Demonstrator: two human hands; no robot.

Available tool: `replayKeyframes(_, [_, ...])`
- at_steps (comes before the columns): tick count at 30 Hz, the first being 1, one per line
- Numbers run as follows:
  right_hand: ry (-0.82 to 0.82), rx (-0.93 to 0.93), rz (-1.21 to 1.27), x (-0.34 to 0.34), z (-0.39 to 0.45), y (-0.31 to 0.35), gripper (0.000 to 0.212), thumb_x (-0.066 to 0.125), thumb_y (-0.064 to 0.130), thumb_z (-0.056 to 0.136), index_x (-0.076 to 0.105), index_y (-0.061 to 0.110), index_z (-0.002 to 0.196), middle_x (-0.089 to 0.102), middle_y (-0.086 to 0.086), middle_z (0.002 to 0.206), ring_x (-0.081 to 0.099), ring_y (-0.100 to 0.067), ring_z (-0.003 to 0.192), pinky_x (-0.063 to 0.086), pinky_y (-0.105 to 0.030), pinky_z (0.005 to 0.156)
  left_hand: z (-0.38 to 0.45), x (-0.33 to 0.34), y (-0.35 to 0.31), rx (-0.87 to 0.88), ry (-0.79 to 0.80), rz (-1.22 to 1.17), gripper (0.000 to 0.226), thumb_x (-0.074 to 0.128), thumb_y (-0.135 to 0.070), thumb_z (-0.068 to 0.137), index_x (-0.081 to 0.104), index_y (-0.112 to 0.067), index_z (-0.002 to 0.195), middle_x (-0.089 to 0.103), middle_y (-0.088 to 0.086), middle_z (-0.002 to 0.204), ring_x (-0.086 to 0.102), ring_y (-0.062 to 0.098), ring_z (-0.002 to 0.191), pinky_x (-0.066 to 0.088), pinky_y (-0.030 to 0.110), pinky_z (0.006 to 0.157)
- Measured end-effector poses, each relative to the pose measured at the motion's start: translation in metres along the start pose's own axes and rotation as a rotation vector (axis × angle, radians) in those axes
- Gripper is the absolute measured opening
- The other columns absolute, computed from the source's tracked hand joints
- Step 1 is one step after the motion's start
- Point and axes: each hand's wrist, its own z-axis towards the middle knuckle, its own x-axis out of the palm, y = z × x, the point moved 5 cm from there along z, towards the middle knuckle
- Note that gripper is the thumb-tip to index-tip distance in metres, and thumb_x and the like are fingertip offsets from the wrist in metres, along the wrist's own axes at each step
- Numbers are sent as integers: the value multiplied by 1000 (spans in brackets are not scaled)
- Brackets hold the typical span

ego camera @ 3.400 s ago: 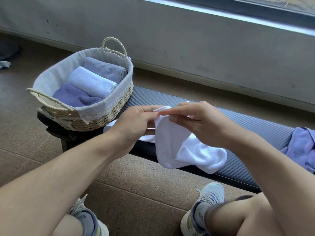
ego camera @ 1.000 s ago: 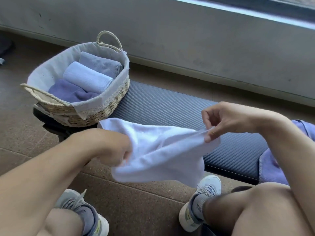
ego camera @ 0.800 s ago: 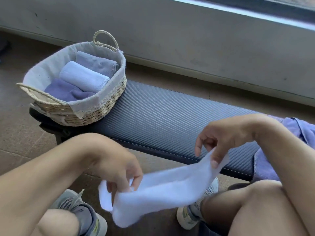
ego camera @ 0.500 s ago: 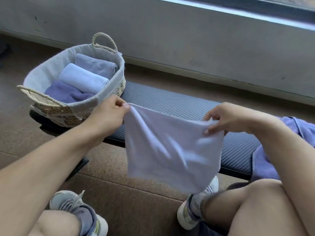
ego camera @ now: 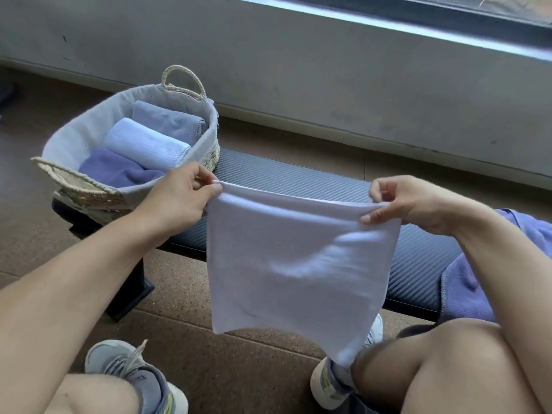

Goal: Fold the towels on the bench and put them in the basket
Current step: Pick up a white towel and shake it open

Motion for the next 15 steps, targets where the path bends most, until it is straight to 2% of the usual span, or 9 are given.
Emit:
replayKeyframes(2, [134, 115, -183, 8, -4, -9, 25, 85, 2, 72, 65, 12, 84, 66, -4, 73, 60, -13, 61, 43, -21, 48, -2, 3, -3, 39, 4, 22, 10, 65, -24, 97, 62, -22, 89, 64, -2, 70, 55, 4, 62, 42, 10, 62])
replayKeyframes(3, [188, 150, -277, 11, -5, -11, 23, 85, 5, 75, 71, 13, 91, 71, -2, 77, 62, -11, 66, 45, -20, 52, -3, 5, -5, 47, 5, 35, 10, 64, -25, 98, 61, -22, 89, 61, -5, 67, 49, -1, 56, 37, 8, 57])
replayKeyframes(5, [220, 154, -316, 16, -7, -11, 20, 87, 14, 74, 73, 13, 88, 72, 0, 78, 63, -10, 70, 46, -19, 55, -4, 9, -3, 37, 5, 4, 12, 62, -26, 99, 59, -23, 88, 57, -8, 64, 45, -1, 52, 34, 14, 57])
replayKeyframes(7, [203, 127, -217, 18, -5, -8, 25, 88, 18, 67, 66, 12, 77, 70, -2, 74, 64, -12, 70, 47, -21, 59, -5, 11, -1, -2, 10, -100, 13, 67, -35, 93, 61, -26, 86, 60, -4, 71, 50, 4, 66, 40, 23, 71])
replayKeyframes(9, [206, 96, -125, 22, -3, -5, 35, 87, 18, 67, 52, 15, 66, 61, -4, 69, 59, -15, 66, 42, -25, 59, -4, 11, 3, -87, 1, -215, 16, 66, -46, 79, 65, -31, 83, 64, 1, 83, 55, 15, 83, 48, 41, 86])
replayKeyframes(10, [205, 89, -87, 23, -3, -4, 38, 86, 18, 68, 48, 17, 64, 58, -4, 68, 57, -15, 65, 40, -26, 59, -3, 12, 4, -128, 1, -288, 15, 65, -44, 80, 65, -29, 83, 64, 3, 87, 56, 19, 86, 49, 44, 86])
replayKeyframes(13, [191, 108, -41, 23, 0, -3, 34, 84, 17, 72, 50, 16, 68, 63, -4, 70, 62, -15, 64, 45, -25, 58, -3, 17, 2, -202, 44, -456, 16, 55, -20, 101, 58, -19, 85, 58, 5, 82, 53, 18, 76, 43, 33, 72])
replayKeyframes(15, [149, 133, -34, 19, 2, -4, 34, 84, 15, 74, 51, 17, 69, 64, -6, 72, 63, -16, 63, 47, -25, 55, -1, 18, -1, -171, 54, -469, 18, 52, -14, 104, 56, -18, 88, 58, 3, 79, 51, 15, 72, 39, 29, 68])
